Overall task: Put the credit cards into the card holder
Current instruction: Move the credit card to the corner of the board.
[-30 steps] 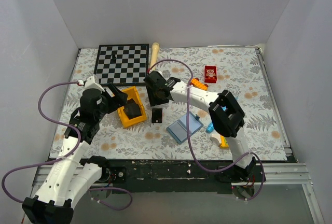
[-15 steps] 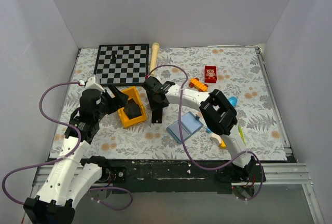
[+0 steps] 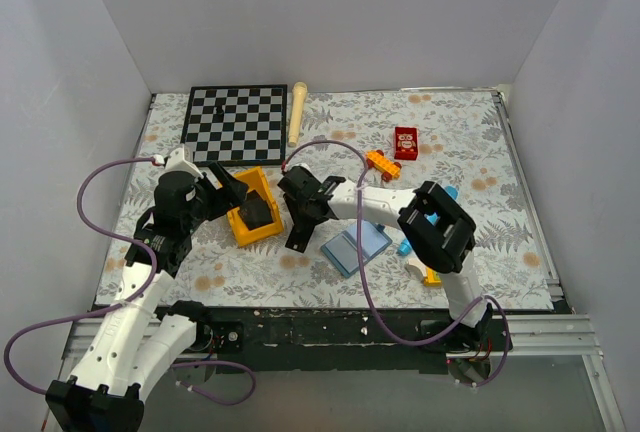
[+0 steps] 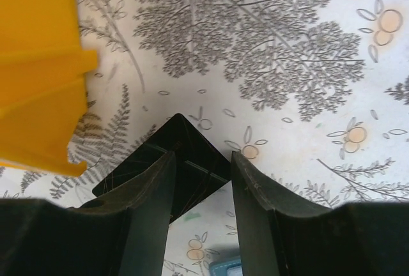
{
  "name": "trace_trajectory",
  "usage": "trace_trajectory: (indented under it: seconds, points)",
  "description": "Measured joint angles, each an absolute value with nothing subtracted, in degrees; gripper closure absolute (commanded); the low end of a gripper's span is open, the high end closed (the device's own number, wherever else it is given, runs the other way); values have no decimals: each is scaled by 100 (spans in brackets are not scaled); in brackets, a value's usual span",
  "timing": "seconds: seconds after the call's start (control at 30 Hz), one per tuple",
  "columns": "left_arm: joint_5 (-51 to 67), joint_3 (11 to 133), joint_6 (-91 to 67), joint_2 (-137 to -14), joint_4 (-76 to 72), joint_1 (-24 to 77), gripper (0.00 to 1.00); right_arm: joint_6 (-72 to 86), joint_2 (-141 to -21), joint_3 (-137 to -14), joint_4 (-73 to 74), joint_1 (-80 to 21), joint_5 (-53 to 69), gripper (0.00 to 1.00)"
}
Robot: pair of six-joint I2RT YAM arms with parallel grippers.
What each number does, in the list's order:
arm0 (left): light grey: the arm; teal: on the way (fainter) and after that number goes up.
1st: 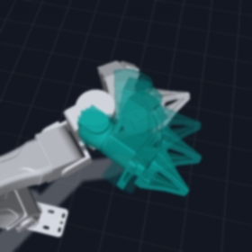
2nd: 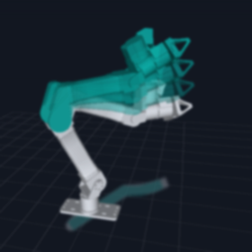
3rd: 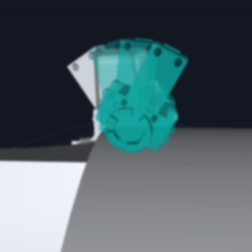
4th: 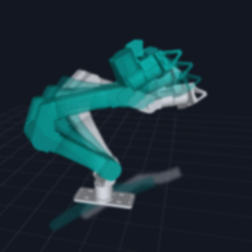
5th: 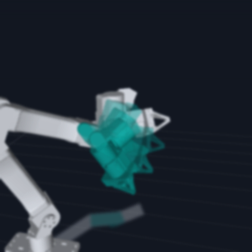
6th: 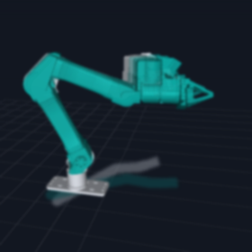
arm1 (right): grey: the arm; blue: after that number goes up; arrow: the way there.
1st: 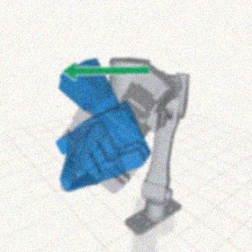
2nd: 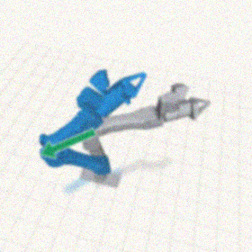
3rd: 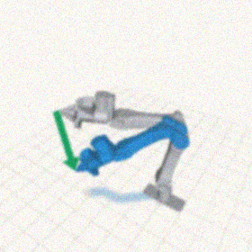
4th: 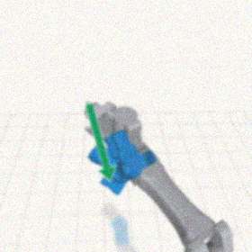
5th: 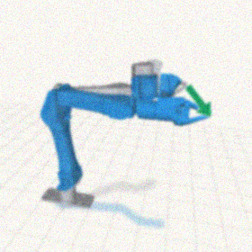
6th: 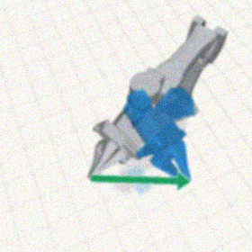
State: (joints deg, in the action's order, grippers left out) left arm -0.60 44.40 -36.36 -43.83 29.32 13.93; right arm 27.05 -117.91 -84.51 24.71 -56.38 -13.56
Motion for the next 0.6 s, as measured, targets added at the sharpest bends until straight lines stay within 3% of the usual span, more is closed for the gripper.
trace_trajectory:
  seconds: [0.6]
  points:
    - [-58, 4342, -3577, -4307, 2982, 1361, 26, 2661, -11231, -7306, 1120, -6473, -1081, 54]
